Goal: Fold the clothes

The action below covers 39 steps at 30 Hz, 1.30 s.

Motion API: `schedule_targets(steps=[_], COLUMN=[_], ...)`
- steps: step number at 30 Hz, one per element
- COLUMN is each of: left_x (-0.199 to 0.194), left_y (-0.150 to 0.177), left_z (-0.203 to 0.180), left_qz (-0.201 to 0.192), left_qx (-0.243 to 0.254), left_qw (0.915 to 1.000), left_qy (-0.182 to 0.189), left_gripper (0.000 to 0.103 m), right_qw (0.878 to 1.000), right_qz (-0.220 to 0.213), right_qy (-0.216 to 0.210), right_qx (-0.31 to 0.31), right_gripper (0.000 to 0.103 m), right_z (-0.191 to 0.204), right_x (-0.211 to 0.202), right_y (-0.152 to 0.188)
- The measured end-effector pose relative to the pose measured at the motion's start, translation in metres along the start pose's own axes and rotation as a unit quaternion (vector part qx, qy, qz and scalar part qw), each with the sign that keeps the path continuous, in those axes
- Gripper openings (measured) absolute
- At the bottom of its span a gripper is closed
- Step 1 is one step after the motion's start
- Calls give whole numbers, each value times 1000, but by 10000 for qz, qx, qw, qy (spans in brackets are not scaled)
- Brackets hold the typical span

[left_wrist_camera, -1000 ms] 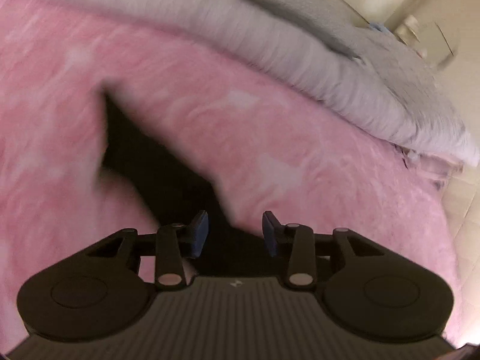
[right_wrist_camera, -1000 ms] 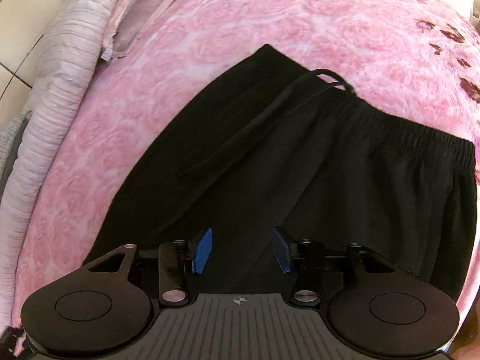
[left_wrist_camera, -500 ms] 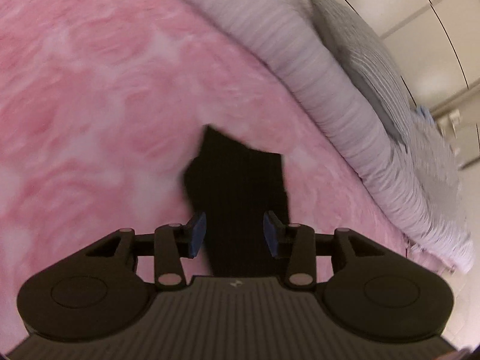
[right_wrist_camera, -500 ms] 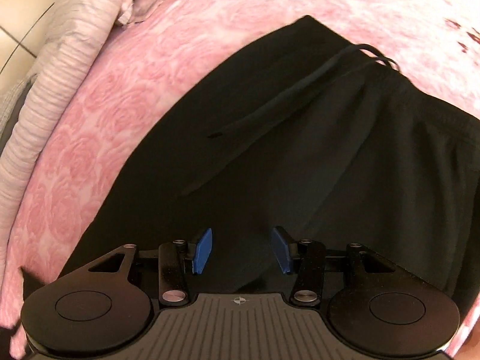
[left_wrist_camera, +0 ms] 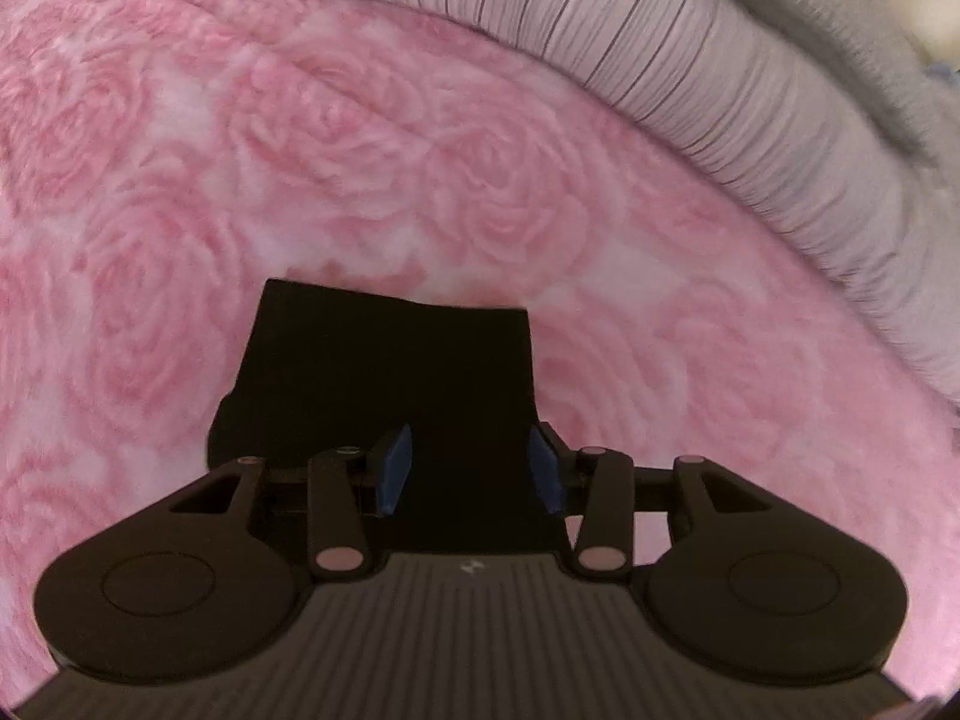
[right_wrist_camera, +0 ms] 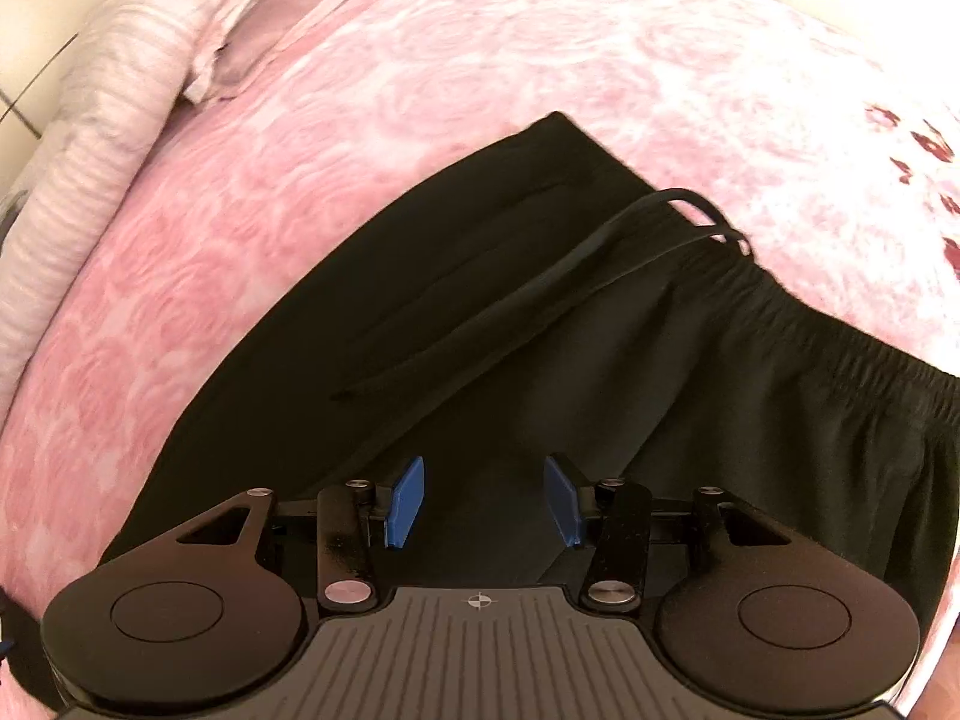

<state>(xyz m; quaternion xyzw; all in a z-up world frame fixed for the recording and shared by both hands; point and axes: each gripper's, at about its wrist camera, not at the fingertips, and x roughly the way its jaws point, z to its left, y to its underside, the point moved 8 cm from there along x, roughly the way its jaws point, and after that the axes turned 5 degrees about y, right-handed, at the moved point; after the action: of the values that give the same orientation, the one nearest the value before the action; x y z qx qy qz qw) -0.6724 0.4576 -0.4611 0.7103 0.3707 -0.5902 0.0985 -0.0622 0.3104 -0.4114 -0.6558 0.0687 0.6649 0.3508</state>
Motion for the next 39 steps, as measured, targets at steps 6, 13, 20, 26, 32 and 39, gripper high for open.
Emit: schedule_targets(steps=[6,13,20,26,32,39], left_x=[2,7,-114,-157,-169,-216], left_y=[-3,2,29,97,141,200], left_z=[-21,-20,63,239,323,305], left_qz=[101,81,-818,-682,-916,-390], left_qx=[364,1019,688,-101,-878,87], left_qw=[9988,9934,9920,9976,9903,9992], left_qy=[-327,-513,676,87,-572,-79], left_gripper=[47,15,7,12,12,17], right_qw=[9999,9999,9999,9994,9982,9985], right_qz=[154,169,116,279,448,490], right_qy=[18,0,-91,-157,-390,-223], right_qx=[64,-23,21,107,30,-9], right_gripper=[49,49,49,49,49,49], right_z=[-3,-3,-9,-12,-11,-40], right_x=[7,8,-7,-12,-31,-62], right_y=[3,10,21,46,78,117])
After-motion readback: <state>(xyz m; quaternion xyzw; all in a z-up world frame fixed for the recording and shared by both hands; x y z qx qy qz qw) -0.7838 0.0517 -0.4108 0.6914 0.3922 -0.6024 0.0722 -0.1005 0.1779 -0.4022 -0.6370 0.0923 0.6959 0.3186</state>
